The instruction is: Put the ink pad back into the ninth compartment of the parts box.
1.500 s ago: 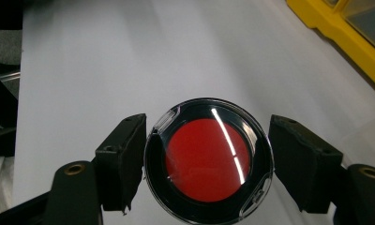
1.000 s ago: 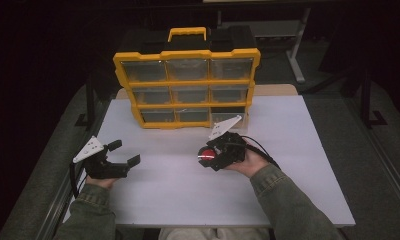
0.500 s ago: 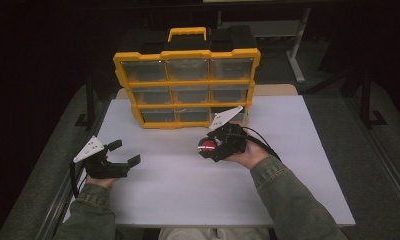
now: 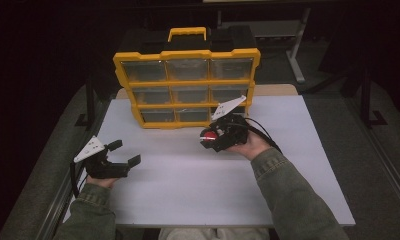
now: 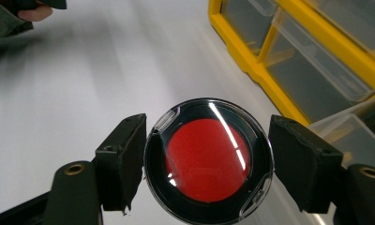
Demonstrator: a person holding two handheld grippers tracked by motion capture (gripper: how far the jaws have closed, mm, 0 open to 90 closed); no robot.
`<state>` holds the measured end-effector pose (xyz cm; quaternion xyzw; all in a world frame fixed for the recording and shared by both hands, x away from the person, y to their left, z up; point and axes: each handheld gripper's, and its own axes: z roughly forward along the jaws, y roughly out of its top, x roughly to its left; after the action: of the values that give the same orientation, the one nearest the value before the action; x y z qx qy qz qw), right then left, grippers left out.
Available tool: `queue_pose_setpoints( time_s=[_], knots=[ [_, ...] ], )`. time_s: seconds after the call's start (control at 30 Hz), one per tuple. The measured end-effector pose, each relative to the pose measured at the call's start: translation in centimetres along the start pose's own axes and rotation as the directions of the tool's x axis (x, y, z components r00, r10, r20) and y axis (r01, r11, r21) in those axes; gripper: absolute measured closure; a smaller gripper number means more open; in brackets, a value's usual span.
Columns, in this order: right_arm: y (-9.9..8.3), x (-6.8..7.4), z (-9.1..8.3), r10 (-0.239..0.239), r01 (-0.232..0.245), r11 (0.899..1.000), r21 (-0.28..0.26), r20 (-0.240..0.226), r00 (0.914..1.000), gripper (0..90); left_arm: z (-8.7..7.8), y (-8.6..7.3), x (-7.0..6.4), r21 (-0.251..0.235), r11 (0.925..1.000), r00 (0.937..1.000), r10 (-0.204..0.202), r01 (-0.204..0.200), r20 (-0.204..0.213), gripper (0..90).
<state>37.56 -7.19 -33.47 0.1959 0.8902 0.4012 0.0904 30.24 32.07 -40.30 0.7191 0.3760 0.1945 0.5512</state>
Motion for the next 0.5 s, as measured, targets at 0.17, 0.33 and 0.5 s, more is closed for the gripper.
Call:
queue_pose_setpoints(
  time_s=[0.17,0.33,0.5],
  knots=[
    [0.4,-0.5,0.0,0.01,-0.01,1.0,0.009,0.012,0.9999,28.8,0.0,0.0,0.0,0.003,1.0,1.0,0.001,-0.001,0.0,0.0],
    [0.7,-1.1,0.0,0.007,-0.007,1.0,0.021,0.027,0.9996,28.8,0.1,0.0,0.0,0.002,1.0,1.0,-0.002,0.002,0.0,0.0],
    [0.9,-1.9,-0.2,0.018,-0.019,0.999,0.032,0.05,0.9986,28.7,0.1,0.0,0.0,0.004,1.0,1.0,0.0,0.0,0.0,0.0]
  ],
)
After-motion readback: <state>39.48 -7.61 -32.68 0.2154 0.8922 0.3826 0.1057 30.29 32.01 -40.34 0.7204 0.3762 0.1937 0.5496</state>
